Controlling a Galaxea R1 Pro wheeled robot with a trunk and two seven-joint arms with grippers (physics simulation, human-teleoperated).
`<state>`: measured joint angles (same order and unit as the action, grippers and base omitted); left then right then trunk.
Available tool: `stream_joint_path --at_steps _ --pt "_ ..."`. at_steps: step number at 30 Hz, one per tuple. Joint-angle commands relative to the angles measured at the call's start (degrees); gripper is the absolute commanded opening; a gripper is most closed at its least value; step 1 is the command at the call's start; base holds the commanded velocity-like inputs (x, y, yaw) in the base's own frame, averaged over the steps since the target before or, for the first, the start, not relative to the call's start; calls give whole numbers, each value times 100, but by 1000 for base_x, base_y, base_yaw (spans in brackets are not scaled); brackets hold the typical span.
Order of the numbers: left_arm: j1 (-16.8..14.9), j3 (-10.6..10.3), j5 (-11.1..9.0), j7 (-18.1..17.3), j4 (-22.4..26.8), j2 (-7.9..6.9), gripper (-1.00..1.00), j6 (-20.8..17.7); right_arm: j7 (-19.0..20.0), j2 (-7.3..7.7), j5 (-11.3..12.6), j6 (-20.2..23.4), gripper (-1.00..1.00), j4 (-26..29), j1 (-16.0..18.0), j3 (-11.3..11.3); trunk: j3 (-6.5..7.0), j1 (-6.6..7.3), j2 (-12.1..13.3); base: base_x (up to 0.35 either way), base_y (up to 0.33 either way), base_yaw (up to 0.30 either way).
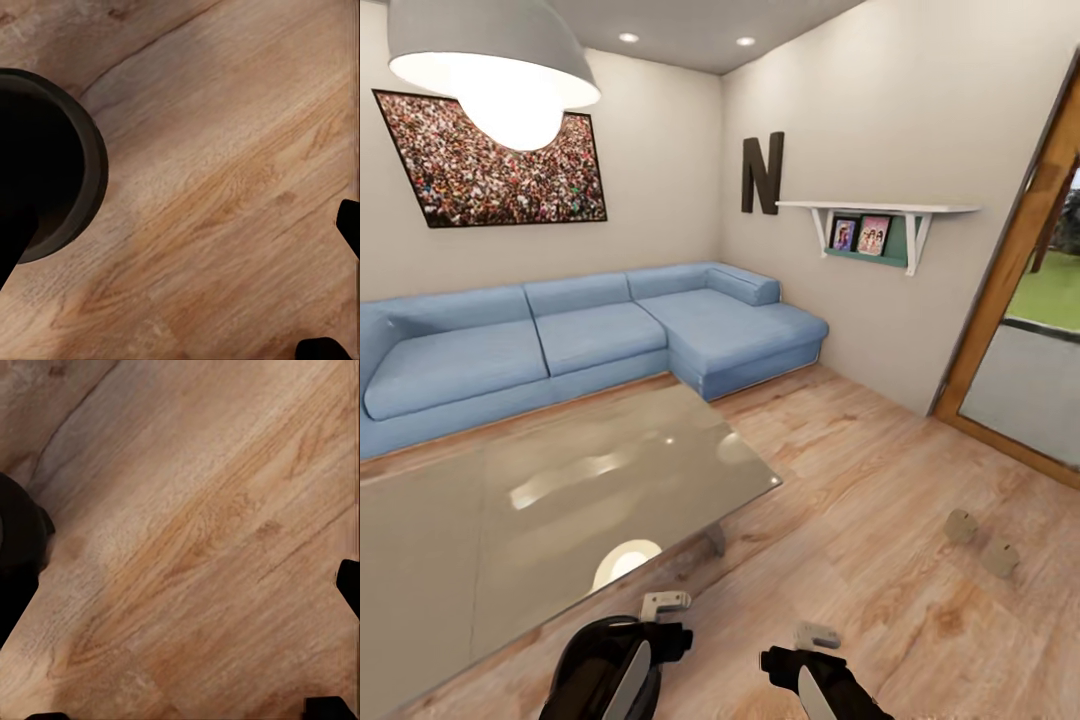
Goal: Place each of the two pumpkins and all three candles from the living room inside a cabinet in the living room (use any cabinet), then make sure every cabinet is closed, and position the cauldron so it is next to a table in the living room.
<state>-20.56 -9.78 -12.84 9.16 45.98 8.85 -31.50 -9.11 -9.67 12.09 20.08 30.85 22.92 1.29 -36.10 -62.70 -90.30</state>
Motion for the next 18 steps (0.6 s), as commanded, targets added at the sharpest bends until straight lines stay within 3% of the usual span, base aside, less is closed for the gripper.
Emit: stream_joint_path --at_steps 1,18 --pt "-1 -15 -61 50 9 0 100 -23 -44 0 57 22 100 9 2 13 13 23 39 0 0 -281" --pt "-3 -60 -61 50 7 7 100 -23 -47 0 57 -72 100 3 2 12 318 396 720 0 0 -281"
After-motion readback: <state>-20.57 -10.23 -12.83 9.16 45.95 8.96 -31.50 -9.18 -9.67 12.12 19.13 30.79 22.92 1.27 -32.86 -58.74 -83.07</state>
